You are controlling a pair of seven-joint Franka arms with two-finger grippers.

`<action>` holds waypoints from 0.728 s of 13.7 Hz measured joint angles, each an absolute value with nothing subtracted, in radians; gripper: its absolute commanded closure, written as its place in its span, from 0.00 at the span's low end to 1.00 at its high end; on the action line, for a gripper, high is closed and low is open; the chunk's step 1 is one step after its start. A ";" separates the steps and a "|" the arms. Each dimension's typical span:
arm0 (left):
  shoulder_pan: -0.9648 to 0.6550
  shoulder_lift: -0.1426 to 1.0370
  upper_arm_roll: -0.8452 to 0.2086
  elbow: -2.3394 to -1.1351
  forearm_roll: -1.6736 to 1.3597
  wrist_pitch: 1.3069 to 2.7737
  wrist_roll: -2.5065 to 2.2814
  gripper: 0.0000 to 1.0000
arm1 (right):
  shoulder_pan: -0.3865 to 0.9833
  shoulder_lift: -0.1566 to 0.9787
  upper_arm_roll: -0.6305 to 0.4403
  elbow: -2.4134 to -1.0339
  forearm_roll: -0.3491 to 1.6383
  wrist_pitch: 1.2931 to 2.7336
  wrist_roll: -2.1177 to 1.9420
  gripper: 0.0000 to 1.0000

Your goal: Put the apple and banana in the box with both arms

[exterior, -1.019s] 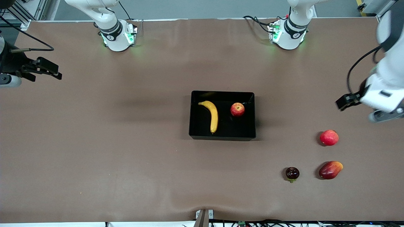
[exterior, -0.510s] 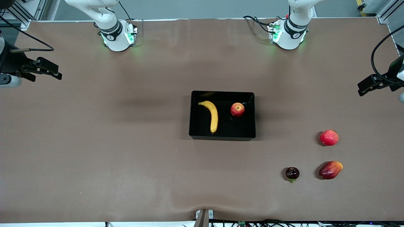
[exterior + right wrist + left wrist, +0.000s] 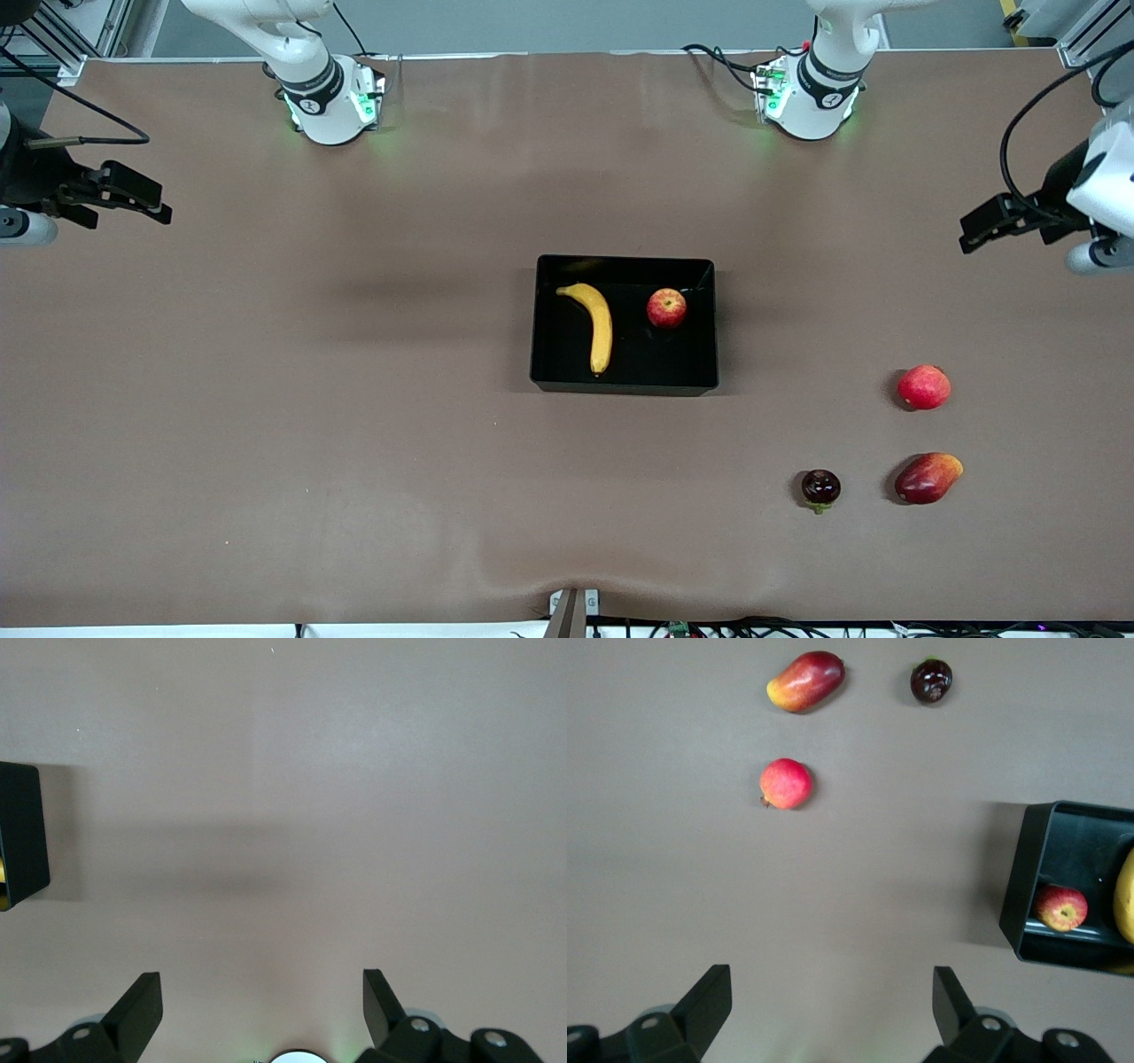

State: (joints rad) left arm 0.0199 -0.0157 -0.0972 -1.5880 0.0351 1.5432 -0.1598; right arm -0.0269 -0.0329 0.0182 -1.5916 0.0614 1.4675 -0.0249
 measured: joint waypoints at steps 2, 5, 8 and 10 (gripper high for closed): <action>-0.025 -0.064 -0.062 -1.633 0.034 1.544 -0.160 0.00 | -0.026 -0.033 0.019 -1.591 0.061 1.468 -0.025 0.00; -0.037 -0.111 -0.059 -1.672 0.033 1.545 -0.160 0.00 | -0.027 -0.033 0.019 -1.591 0.061 1.463 -0.023 0.00; -0.037 -0.125 -0.056 -1.677 0.030 1.545 -0.160 0.00 | -0.027 -0.033 0.017 -1.591 0.061 1.461 -0.022 0.00; -0.037 -0.125 -0.049 -1.676 0.017 1.547 -0.160 0.00 | -0.027 -0.033 0.017 -1.590 0.061 1.461 -0.021 0.00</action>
State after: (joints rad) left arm -0.0368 -0.1253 -0.0487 -1.6756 0.0166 1.5474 -0.1596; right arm -0.0270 -0.0329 0.0174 -1.5901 0.0614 1.4607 -0.0214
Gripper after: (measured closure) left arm 0.000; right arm 0.000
